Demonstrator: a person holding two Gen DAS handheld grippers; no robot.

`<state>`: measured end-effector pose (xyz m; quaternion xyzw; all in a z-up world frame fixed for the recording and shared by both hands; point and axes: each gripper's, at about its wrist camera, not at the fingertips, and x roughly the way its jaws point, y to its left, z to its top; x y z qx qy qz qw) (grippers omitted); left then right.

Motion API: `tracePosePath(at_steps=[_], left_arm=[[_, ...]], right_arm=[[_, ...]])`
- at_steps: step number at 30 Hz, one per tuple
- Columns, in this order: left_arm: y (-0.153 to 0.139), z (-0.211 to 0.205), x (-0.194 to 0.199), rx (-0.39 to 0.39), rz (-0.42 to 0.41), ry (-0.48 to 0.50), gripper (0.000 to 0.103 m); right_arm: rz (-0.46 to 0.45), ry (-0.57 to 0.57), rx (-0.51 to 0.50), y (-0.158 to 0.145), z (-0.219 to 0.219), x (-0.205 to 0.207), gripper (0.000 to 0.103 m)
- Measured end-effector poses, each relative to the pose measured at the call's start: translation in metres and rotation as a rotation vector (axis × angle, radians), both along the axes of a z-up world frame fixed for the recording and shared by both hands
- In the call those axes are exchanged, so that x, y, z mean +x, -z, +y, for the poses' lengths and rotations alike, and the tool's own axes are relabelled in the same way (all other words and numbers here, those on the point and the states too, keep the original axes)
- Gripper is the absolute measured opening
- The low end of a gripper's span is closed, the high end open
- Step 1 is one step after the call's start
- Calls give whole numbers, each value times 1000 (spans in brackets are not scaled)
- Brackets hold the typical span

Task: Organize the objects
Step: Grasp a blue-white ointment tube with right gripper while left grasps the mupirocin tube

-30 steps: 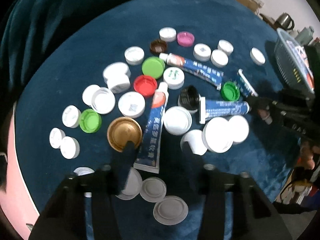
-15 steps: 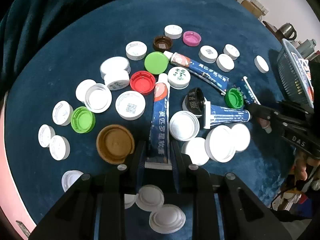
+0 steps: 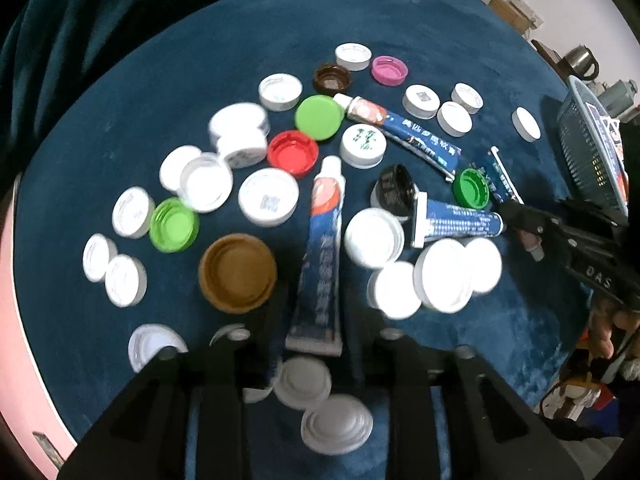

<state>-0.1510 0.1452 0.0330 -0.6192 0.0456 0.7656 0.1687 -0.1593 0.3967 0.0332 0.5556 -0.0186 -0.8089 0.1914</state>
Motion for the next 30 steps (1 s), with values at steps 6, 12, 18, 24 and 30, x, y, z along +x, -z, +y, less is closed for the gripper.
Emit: tracePosePath(at_steps=[6,12,18,24,30], left_arm=[[9,-3,-11,-10,-2,22,40],[-11,-22,-5,46,19,-28,20],[-29,-27,4,48,32,-51,21],[-30,-13,11,39,27,-33,20],[-8,6,9,-10,-12,11,21]], right_arm=[[-3,2,-4,0,0,-1,21],[5,17,-32,-4,2,2,20],[15,38,-81,-14,3,11,19],[28,39,-107,-25,4,24,19],[18,41,-113,-25,11,32,19]])
